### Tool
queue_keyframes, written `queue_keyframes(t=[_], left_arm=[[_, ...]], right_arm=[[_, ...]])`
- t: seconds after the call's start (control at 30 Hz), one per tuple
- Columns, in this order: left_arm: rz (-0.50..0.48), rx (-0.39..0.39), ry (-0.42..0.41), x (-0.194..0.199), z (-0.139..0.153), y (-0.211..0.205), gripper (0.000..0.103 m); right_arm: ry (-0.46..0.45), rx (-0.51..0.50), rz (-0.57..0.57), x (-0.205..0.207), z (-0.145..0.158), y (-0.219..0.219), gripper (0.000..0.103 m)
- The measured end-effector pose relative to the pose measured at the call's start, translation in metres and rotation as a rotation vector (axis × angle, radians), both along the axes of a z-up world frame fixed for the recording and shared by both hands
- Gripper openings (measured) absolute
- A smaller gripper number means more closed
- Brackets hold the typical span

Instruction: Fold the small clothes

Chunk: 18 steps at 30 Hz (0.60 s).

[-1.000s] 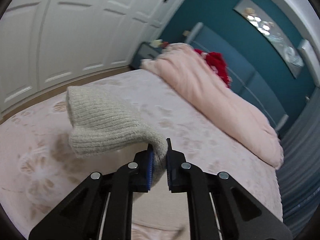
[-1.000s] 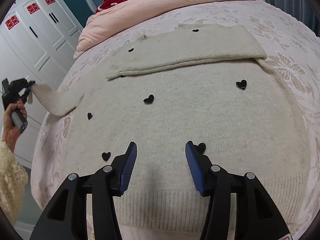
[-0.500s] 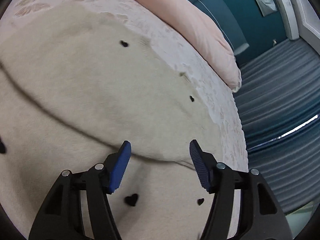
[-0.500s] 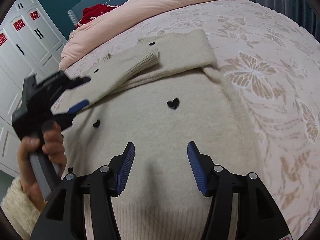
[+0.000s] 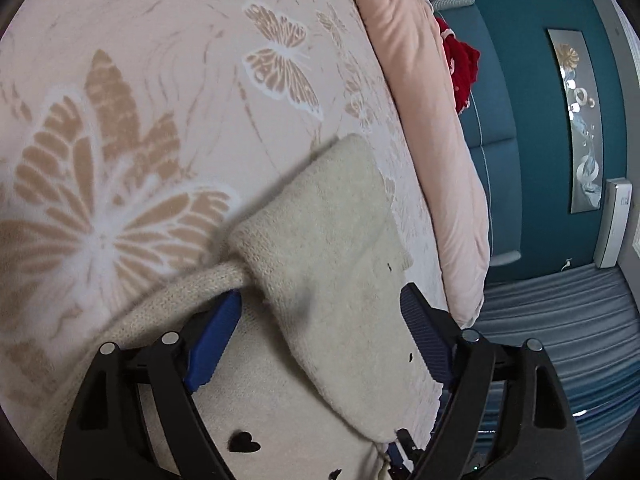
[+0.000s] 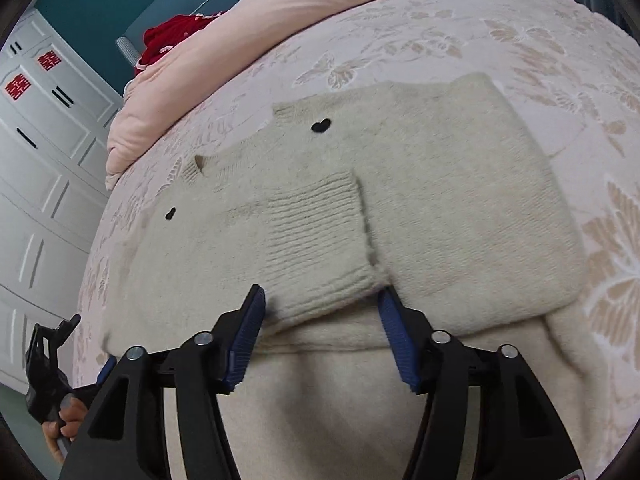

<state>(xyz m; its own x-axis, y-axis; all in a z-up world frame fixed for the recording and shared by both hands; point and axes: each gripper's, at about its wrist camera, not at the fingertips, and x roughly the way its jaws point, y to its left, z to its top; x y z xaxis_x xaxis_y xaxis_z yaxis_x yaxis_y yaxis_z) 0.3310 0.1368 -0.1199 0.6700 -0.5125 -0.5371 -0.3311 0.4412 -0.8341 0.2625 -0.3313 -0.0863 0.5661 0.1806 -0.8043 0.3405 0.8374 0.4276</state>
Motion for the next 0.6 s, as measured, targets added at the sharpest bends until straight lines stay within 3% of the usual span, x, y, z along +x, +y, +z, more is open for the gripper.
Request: queue_keyframes(t=[0.07, 0.2, 0.27, 0.3, 0.33, 0.37, 0.4, 0.47, 0.57, 0.6], left_arm=[[0.013, 0.004, -0.027, 0.002, 0.004, 0.001, 0.068], [0.005, 0.032, -0.071, 0.015, 0.018, 0.001, 0.04], [0.002, 0.088, -0.064, 0.022, 0.018, 0.0, 0.02], [-0.003, 0.123, -0.047, 0.023, 0.014, -0.001, 0.019], [-0.011, 0.144, -0.028, 0.024, 0.007, -0.002, 0.017], [-0.021, 0.168, 0.0, 0.024, -0.002, -0.004, 0.012], [-0.028, 0.176, 0.011, 0.022, -0.012, -0.006, 0.009], [-0.042, 0.226, -0.051, 0.015, -0.016, -0.011, 0.008], [-0.068, 0.316, -0.116, 0.008, -0.015, -0.018, 0.008], [-0.069, 0.331, -0.132, 0.006, -0.016, -0.02, 0.008]], right_arm=[[-0.012, 0.023, 0.022, 0.009, 0.003, 0.007, 0.01], [-0.182, 0.051, 0.047, 0.016, 0.055, 0.01, 0.008], [-0.305, 0.047, 0.046, 0.012, 0.09, 0.003, 0.007], [-0.337, 0.034, 0.039, 0.009, 0.099, -0.002, 0.007], [-0.339, -0.007, 0.032, 0.008, 0.099, -0.01, 0.007], [-0.282, -0.073, 0.022, 0.011, 0.086, -0.017, 0.007], [-0.179, -0.103, 0.018, 0.018, 0.06, -0.025, 0.007], [-0.002, -0.065, 0.007, 0.02, 0.009, -0.038, 0.006], [-0.064, -0.06, 0.015, 0.006, 0.003, -0.037, 0.006], [-0.046, -0.085, 0.013, 0.006, -0.004, -0.037, 0.007]])
